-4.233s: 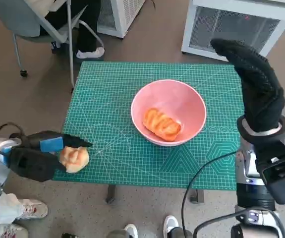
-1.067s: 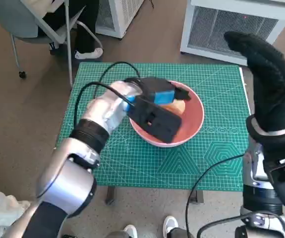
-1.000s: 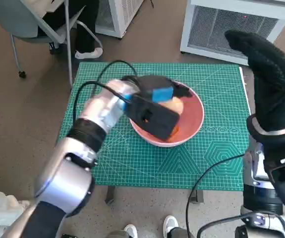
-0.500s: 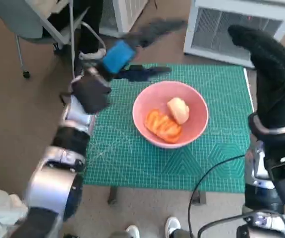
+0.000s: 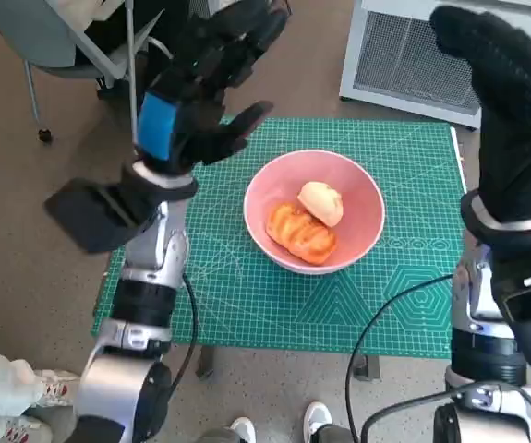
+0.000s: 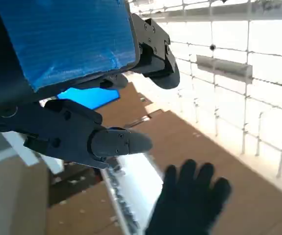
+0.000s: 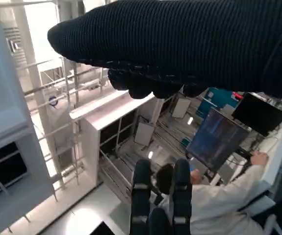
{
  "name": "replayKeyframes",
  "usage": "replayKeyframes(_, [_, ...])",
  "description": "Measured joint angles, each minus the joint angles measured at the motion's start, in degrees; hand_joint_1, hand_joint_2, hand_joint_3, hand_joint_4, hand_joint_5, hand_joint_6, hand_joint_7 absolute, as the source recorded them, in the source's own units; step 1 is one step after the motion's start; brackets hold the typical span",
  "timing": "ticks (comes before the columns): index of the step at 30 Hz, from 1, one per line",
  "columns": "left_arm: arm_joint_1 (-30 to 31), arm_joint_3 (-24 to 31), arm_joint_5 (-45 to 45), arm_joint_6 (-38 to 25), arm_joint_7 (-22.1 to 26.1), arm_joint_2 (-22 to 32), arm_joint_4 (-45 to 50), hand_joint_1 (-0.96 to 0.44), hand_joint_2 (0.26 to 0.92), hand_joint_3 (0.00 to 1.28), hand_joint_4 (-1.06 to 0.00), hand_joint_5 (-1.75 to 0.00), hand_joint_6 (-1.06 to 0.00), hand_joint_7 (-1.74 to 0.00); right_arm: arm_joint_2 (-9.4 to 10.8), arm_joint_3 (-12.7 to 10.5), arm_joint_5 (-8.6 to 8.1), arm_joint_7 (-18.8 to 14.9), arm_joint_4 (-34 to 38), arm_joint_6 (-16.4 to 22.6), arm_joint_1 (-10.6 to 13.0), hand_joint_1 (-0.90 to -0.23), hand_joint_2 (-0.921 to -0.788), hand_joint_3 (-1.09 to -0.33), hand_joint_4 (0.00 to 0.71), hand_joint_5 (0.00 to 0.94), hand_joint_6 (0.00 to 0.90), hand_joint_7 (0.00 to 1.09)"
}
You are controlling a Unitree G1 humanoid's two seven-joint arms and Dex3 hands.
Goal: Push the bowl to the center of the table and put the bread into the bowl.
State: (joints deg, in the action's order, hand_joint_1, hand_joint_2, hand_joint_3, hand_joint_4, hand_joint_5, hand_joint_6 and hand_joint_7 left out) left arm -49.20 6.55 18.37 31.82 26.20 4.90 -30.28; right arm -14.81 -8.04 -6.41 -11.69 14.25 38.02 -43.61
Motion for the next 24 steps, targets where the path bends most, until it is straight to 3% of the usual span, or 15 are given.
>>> replayKeyframes(24, [5.06,-0.97,-0.02,-3.65,-2.19,-3.48,6.51,-0.40,0.921,0.36,-0.38,-0.01,-0.13,-0.75,0.42,0.82,-0.03,0.55,2.06,0.03,-1.32,-0.568,-0.921,-0.739,0.311,0.010,0.051,0.59])
